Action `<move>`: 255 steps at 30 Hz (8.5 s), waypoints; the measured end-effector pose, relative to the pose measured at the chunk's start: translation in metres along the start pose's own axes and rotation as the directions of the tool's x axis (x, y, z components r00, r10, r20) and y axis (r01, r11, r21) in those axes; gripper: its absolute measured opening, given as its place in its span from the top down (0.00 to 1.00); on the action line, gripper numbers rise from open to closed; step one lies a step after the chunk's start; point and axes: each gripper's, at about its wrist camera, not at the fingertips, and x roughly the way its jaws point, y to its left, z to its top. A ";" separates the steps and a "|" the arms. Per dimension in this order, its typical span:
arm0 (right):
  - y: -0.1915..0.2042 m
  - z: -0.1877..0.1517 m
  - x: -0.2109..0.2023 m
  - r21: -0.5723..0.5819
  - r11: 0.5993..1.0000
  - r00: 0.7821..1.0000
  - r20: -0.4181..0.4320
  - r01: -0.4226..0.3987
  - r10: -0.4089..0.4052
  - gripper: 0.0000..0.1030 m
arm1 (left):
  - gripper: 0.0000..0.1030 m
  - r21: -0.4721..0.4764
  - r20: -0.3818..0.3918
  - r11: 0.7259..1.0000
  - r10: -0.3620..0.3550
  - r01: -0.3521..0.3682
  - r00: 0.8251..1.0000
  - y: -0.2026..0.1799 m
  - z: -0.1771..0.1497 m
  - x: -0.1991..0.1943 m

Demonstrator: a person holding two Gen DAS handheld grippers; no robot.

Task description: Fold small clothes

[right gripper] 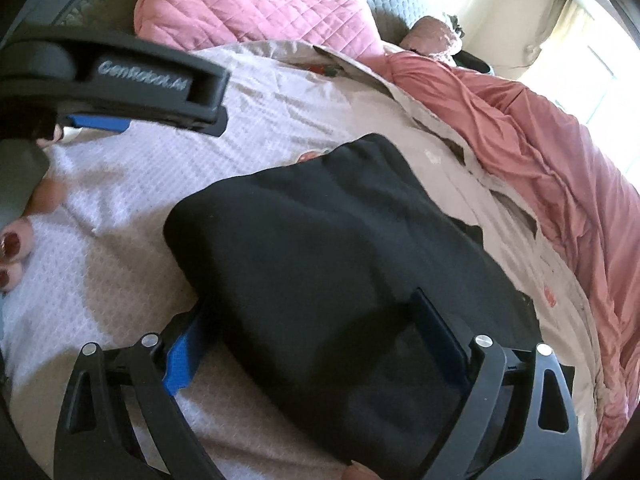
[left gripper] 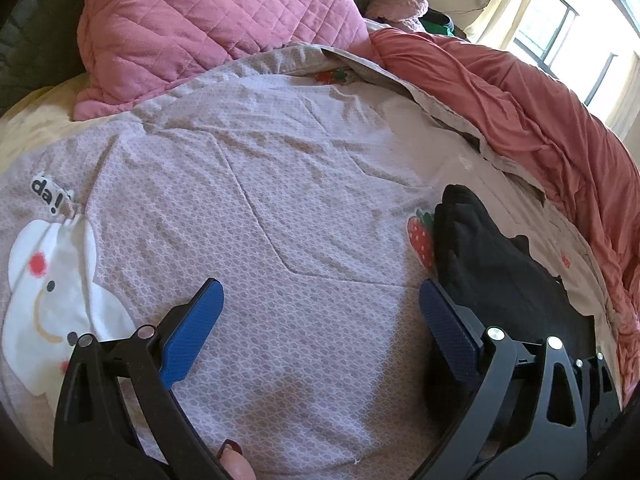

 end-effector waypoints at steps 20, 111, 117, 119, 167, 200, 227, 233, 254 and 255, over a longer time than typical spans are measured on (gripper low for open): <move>-0.070 -0.025 -0.028 0.352 0.864 0.929 0.219 -0.360 0.298 0.92 | 0.10 -0.189 -0.368 0.886 -0.464 0.423 0.806 -0.079 0.040 0.066; -0.318 -0.166 -0.022 0.816 0.557 0.972 0.027 -0.156 0.232 0.72 | 0.22 0.323 -0.193 0.783 -0.495 0.531 0.847 -0.207 -0.094 0.004; -0.316 -0.170 -0.012 0.817 0.552 0.967 0.023 -0.165 0.255 0.77 | 0.22 0.330 -0.196 0.784 -0.487 0.525 0.851 -0.209 -0.095 0.004; -0.315 -0.167 -0.019 0.808 0.565 0.971 0.037 -0.168 0.236 0.85 | 0.22 0.337 -0.196 0.782 -0.486 0.524 0.851 -0.209 -0.096 0.004; -0.263 -0.216 -0.121 0.663 0.718 0.973 0.068 -0.211 0.223 0.58 | 0.14 0.415 -0.273 0.751 -0.435 0.513 0.858 -0.228 -0.124 0.008; -0.253 -0.239 -0.127 0.721 0.684 0.975 -0.055 -0.112 0.217 0.63 | 0.14 0.441 -0.258 0.742 -0.435 0.506 0.863 -0.227 -0.125 0.000; -0.316 -0.187 -0.027 0.713 0.689 0.980 -0.197 0.133 0.014 0.70 | 0.24 0.524 -0.327 0.657 -0.432 0.542 0.840 -0.251 -0.143 0.000; -0.315 -0.188 -0.041 0.718 0.681 0.983 -0.183 0.143 -0.014 0.62 | 0.22 0.544 -0.307 0.658 -0.422 0.521 0.853 -0.252 -0.144 -0.005; -0.271 -0.184 -0.177 0.707 0.699 0.983 0.034 0.103 -0.179 0.05 | 0.09 0.571 -0.161 0.706 -0.403 0.418 0.901 -0.222 -0.153 -0.054; -0.270 -0.185 -0.178 0.710 0.696 0.983 0.034 0.103 -0.180 0.05 | 0.09 0.574 -0.154 0.708 -0.400 0.411 0.903 -0.219 -0.154 -0.057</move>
